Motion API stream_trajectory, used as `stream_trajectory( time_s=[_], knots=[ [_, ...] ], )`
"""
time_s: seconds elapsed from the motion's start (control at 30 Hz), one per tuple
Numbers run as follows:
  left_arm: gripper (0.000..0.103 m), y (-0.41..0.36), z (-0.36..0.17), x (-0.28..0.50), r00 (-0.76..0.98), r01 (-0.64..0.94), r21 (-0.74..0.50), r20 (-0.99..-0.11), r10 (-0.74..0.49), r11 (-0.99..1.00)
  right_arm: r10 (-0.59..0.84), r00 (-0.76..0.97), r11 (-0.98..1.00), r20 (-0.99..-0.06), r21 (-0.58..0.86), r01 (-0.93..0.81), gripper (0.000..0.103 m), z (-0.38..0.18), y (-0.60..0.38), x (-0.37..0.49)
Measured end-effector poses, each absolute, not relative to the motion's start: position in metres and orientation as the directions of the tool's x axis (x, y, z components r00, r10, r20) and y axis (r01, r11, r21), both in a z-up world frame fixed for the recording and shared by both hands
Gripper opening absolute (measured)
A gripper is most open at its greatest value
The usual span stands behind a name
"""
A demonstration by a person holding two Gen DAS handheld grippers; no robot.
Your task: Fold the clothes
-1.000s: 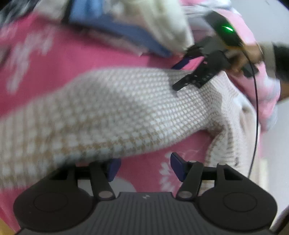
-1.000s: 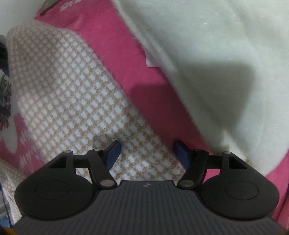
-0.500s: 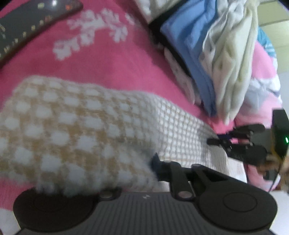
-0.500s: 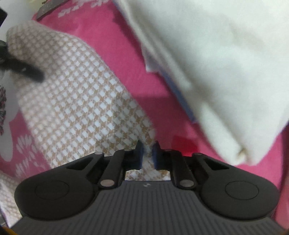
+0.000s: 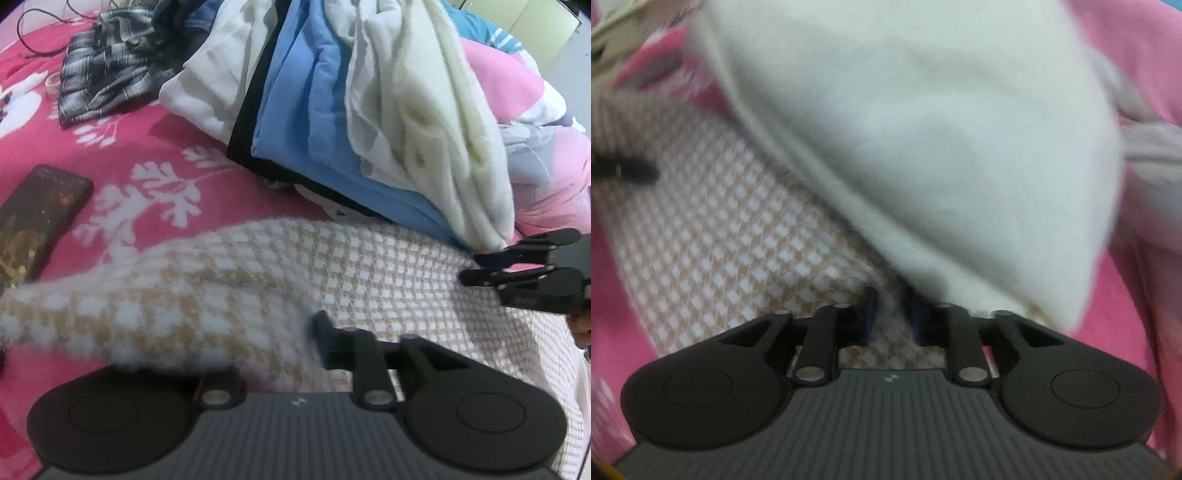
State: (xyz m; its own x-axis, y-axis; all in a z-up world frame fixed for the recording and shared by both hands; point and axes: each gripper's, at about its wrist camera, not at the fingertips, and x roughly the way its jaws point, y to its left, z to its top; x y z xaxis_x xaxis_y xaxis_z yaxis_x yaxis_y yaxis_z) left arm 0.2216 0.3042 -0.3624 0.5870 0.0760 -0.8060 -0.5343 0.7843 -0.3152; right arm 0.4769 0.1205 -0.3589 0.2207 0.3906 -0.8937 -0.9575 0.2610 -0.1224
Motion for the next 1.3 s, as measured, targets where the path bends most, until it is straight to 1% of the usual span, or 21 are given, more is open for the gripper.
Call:
stream_trajectory(
  time_s=[0.03, 0.07, 0.13, 0.23, 0.3, 0.37, 0.43, 0.5, 0.53, 0.57, 0.63, 0.7, 0.77, 0.87, 0.97, 1.03, 1.1, 1.13, 1.2, 1.27, 1.3],
  knots=[
    [0.05, 0.304, -0.359, 0.219, 0.582, -0.534, -0.311, -0.81, 0.074, 0.786, 0.398, 0.236, 0.297, -0.887, -0.119, -0.947, 0.033, -0.351, 0.113, 0.478],
    [0.06, 0.302, -0.356, 0.215, 0.575, -0.535, -0.305, -0.815, 0.075, 0.788, 0.401, 0.251, 0.338, -0.881, -0.112, -0.935, 0.035, -0.341, 0.104, 0.48],
    [0.062, 0.297, -0.351, 0.206, 0.562, -0.528, -0.298, -0.824, 0.065, 0.795, 0.41, 0.277, 0.404, -0.869, -0.099, -0.909, 0.048, -0.316, 0.08, 0.48],
    [0.061, 0.286, -0.344, 0.192, 0.532, -0.519, -0.324, -0.847, 0.002, 0.791, 0.436, 0.346, 0.54, -0.831, -0.066, -0.839, 0.052, -0.281, 0.042, 0.46],
    [0.059, 0.273, -0.344, 0.187, 0.524, -0.48, -0.396, -0.845, -0.105, 0.783, 0.434, 0.364, 0.645, -0.824, 0.002, -0.764, 0.051, -0.265, 0.009, 0.458],
    [0.058, 0.251, -0.351, 0.2, 0.518, -0.41, -0.504, -0.815, -0.26, 0.76, 0.433, 0.324, 0.728, -0.841, 0.114, -0.676, 0.048, -0.26, -0.02, 0.442],
    [0.06, 0.236, -0.362, 0.225, 0.512, -0.356, -0.61, -0.761, -0.398, 0.708, 0.432, 0.289, 0.781, -0.855, 0.194, -0.594, 0.031, -0.269, -0.046, 0.416],
    [0.067, 0.225, -0.38, 0.259, 0.498, -0.332, -0.708, -0.693, -0.521, 0.623, 0.418, 0.266, 0.806, -0.869, 0.22, -0.55, 0.02, -0.289, -0.053, 0.394],
    [0.069, 0.221, -0.391, 0.276, 0.482, -0.323, -0.743, -0.662, -0.574, 0.585, 0.421, 0.265, 0.815, -0.868, 0.233, -0.531, 0.017, -0.297, -0.054, 0.385],
    [0.069, 0.216, -0.401, 0.293, 0.456, -0.323, -0.758, -0.649, -0.609, 0.567, 0.429, 0.271, 0.82, -0.862, 0.246, -0.517, 0.016, -0.307, -0.049, 0.374],
    [0.064, 0.211, -0.412, 0.315, 0.44, -0.329, -0.75, -0.659, -0.61, 0.574, 0.44, 0.291, 0.831, -0.85, 0.262, -0.491, 0.013, -0.327, -0.036, 0.359],
    [0.054, 0.214, -0.412, 0.327, 0.458, -0.324, -0.733, -0.675, -0.579, 0.598, 0.445, 0.291, 0.844, -0.847, 0.289, -0.452, 0.013, -0.349, -0.024, 0.354],
    [0.035, 0.217, -0.411, 0.337, 0.474, -0.329, -0.709, -0.695, -0.541, 0.623, 0.437, 0.287, 0.853, -0.853, 0.291, -0.433, 0.011, -0.367, -0.02, 0.346],
    [0.022, 0.224, -0.413, 0.345, 0.475, -0.334, -0.696, -0.707, -0.524, 0.636, 0.424, 0.293, 0.863, -0.857, 0.285, -0.417, 0.011, -0.379, -0.016, 0.335],
    [0.021, 0.222, -0.411, 0.347, 0.475, -0.29, -0.676, -0.716, -0.511, 0.678, 0.414, 0.364, 0.876, -0.834, 0.256, -0.41, 0.011, -0.359, -0.019, 0.328],
    [0.021, 0.217, -0.408, 0.345, 0.48, -0.28, -0.664, -0.722, -0.499, 0.693, 0.411, 0.386, 0.886, -0.826, 0.262, -0.382, 0.012, -0.364, -0.021, 0.329],
    [0.024, 0.211, -0.406, 0.342, 0.478, -0.268, -0.645, -0.734, -0.482, 0.716, 0.424, 0.359, 0.891, -0.831, 0.314, -0.327, 0.011, -0.388, -0.026, 0.332],
    [0.027, 0.208, -0.403, 0.34, 0.479, -0.256, -0.633, -0.739, -0.473, 0.73, 0.439, 0.38, 0.889, -0.814, 0.333, -0.313, 0.011, -0.394, -0.029, 0.33],
    [0.043, 0.201, -0.394, 0.335, 0.483, -0.222, -0.608, -0.748, -0.456, 0.762, 0.448, 0.394, 0.889, -0.803, 0.353, -0.292, 0.012, -0.388, -0.034, 0.325],
    [0.069, 0.193, -0.381, 0.329, 0.495, -0.178, -0.568, -0.758, -0.425, 0.804, 0.446, 0.383, 0.892, -0.809, 0.367, -0.264, 0.013, -0.373, -0.041, 0.318],
    [0.072, 0.189, -0.375, 0.324, 0.501, -0.161, -0.543, -0.764, -0.406, 0.824, 0.448, 0.396, 0.892, -0.802, 0.371, -0.257, 0.014, -0.365, -0.046, 0.309]
  ],
)
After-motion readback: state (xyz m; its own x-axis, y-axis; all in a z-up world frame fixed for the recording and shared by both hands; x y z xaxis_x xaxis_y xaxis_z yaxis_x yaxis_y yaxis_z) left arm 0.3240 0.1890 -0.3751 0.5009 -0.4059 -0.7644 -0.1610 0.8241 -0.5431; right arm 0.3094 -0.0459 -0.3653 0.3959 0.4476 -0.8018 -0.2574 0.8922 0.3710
